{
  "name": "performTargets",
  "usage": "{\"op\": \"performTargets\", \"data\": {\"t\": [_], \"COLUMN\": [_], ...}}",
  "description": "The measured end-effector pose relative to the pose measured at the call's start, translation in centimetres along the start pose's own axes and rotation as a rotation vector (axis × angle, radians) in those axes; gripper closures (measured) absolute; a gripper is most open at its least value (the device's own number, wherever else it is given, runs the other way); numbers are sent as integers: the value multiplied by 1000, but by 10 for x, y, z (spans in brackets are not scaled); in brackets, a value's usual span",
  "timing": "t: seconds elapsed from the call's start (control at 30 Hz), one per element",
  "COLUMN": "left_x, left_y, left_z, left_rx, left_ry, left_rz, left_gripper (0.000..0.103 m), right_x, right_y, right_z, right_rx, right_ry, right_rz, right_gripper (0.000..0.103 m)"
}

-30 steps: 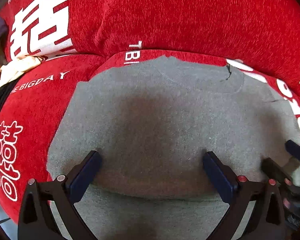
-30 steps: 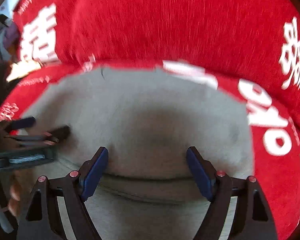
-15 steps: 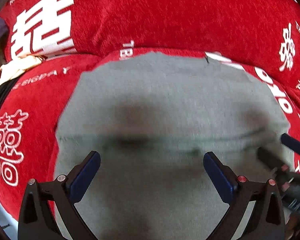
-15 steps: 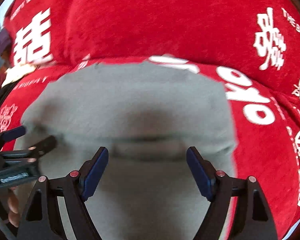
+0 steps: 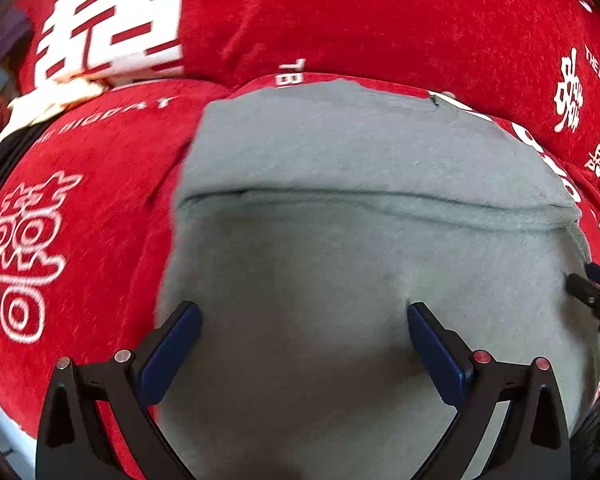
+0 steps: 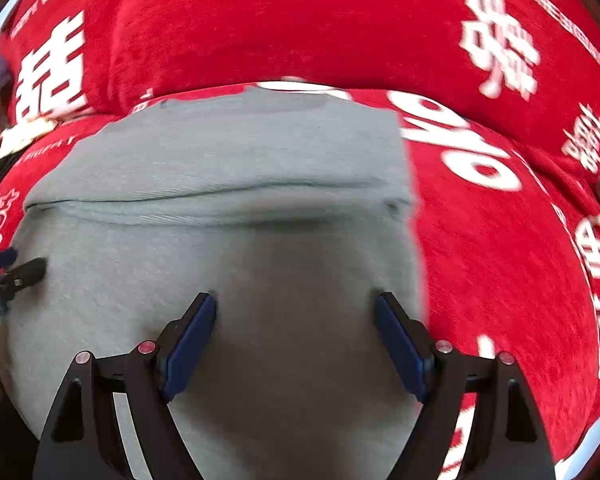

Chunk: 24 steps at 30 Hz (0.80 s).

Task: Fold small clothes
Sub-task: 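Smooth the folded sweatshirt flat with both tools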

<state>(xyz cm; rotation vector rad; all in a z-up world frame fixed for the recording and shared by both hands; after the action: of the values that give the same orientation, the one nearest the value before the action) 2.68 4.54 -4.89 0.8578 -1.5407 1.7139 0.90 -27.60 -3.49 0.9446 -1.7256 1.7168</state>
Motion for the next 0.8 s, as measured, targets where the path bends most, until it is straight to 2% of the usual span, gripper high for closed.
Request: {"op": "performTargets", "data": {"t": [0.07,0.1,0.13,0.17,0.23,0.33,0.37,0.4,0.47,0.6,0.67,0.73,0.8], "left_x": [6,12,19,23,26,16,18,20,25,31,35,41,46], "left_y": [2,3,4,5,13,31,34,37,45,60,65,69,72], "left_z": [-5,-5,-3,3,22,38,34,30,18,-7,-13,-13,-12], "left_rx": [10,14,13,7,-25,-81,-63,-44,-35,-16,-44,-75,-75], "left_ry": [-9,-33,-59,-51,-11,-27,-24,-19,-15,4,11,-24,-46], "left_rz": [-1,6,24,39,32,-13,15,28,30,20,20,28,28], "left_gripper": [1,1,1,1,1,0,0,0,0,0,0,0,0], "right_x": [10,16,23,30,37,35,31,34,35,45,53,60,65], "right_y": [4,6,8,10,16,33,38,40,42,49,58,63,68], "right_z": [1,-4,-15,-32,-64,-108,-112,-109,-96,-44,-26,-21,-26], "right_rx": [22,21,12,13,77,243,266,265,228,143,119,121,179], "right_ry": [116,105,58,-2,-70,-99,-91,-97,-106,-63,-33,-37,48], "right_rz": [-7,4,23,35,33,10,3,29,14,19,17,25,29], "right_gripper": [19,19,19,19,19,19,19,18,17,17,17,17,16]}}
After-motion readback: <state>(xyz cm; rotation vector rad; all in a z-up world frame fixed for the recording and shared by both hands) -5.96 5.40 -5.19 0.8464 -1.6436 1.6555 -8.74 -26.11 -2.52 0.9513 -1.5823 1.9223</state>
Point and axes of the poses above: each gripper's, at about its wrist camera, not at the fingertips, and x roughly against the way its jaws point, z to its right, y to its underside, the point moved 6 cm from there along -x, roughly the way its jaws point, and after that the axes turned 6 degrees about z, right-handed, at the moved point
